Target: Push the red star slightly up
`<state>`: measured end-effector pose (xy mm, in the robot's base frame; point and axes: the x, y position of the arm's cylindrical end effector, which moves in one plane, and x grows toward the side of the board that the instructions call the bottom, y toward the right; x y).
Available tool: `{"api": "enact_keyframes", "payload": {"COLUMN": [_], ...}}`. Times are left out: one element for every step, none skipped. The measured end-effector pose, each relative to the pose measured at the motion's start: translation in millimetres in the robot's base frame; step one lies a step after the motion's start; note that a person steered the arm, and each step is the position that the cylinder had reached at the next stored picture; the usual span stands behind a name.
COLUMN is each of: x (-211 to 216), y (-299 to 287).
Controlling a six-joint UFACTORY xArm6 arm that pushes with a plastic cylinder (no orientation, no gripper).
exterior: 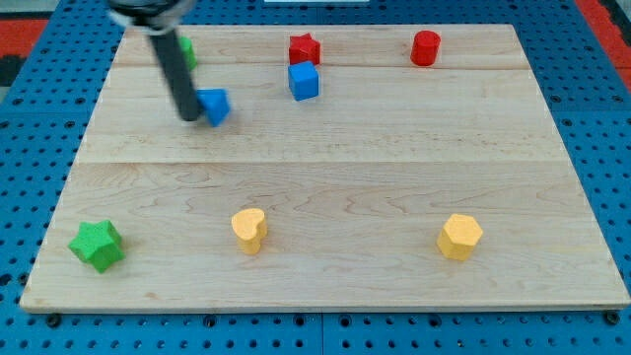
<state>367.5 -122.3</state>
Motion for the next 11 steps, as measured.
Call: {"api": "enact_keyframes", "payload": {"x": [-6,-37,-60,-66,-56,-46,-50,-77,-89,-104,-120], "y": [50,9,-8,54,80,85,85,85,81,80,50]}}
